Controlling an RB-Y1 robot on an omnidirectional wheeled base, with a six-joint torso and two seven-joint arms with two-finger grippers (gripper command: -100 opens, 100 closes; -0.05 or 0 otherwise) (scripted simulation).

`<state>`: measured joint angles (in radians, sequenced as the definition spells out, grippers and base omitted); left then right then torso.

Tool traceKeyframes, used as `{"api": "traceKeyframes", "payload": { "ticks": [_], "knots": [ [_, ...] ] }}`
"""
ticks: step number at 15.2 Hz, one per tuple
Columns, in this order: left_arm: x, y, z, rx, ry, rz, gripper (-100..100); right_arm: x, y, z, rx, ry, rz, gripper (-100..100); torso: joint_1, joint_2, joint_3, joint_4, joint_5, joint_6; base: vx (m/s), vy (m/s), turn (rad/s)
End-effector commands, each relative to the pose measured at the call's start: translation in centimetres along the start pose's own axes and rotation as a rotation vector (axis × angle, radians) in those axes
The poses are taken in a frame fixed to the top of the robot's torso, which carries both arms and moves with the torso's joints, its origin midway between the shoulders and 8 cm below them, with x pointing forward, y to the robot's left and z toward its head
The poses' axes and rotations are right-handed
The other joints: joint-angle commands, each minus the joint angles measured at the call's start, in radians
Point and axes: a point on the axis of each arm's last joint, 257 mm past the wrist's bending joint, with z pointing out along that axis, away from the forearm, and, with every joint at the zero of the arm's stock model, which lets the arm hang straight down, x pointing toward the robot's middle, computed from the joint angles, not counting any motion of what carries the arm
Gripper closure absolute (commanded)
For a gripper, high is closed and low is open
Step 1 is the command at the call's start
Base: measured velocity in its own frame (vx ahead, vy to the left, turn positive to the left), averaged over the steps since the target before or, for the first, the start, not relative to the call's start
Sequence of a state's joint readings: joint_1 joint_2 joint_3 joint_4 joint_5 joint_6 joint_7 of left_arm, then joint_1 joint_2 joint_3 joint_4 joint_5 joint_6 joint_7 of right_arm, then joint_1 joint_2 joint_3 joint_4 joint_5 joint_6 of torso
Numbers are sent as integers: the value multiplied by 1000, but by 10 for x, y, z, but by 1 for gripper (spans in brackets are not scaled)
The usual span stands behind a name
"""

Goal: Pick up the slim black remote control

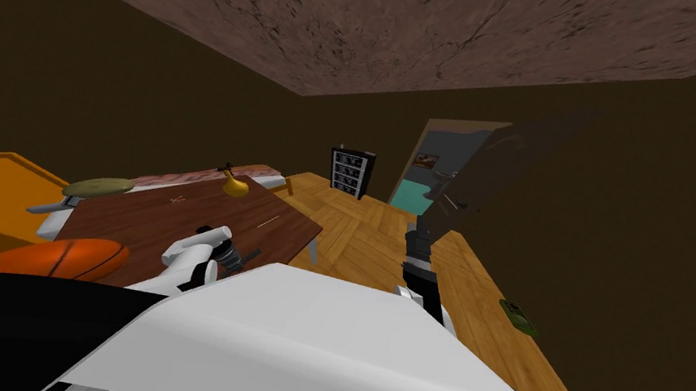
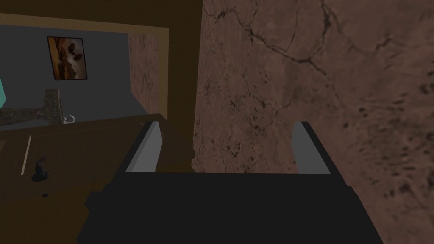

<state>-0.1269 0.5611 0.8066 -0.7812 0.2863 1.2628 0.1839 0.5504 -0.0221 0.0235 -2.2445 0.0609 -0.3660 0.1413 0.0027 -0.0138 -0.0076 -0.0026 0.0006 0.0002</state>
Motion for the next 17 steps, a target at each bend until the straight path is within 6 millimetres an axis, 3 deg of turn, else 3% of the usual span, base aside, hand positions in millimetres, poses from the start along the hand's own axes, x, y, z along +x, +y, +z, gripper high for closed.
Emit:
{"api": "traceKeyframes", "payload": {
  "ticks": [1, 5, 7, 8, 17],
  "knots": [
    [0, 0, 0, 0, 0, 0, -100, 0, 0, 0, 0, 0, 0, 0, 0, 0, 0, 0, 0, 0, 119, 11, -27],
    [13, 10, 17, 11, 19, 11, -100, 0, 0, 0, 0, 0, 0, 0, 1, 10, 5, 2, 0, -1, -6, 31, 36],
    [11, 10, 16, 9, 17, 10, -100, 0, 0, 0, 0, 0, 0, 0, 1, 13, 7, 2, 0, -1, -27, 30, 20],
    [12, 10, 16, 11, 18, 11, 100, 0, 0, 0, 0, 0, 0, 0, 1, 13, 7, 2, 0, -1, -6, 8, -1],
    [3, 1, 5, 5, 5, 2, 100, 0, 0, 0, 0, 0, 0, 0, -4, 10, 5, 1, -1, 0, 10, -20, -21]
  ]
}}
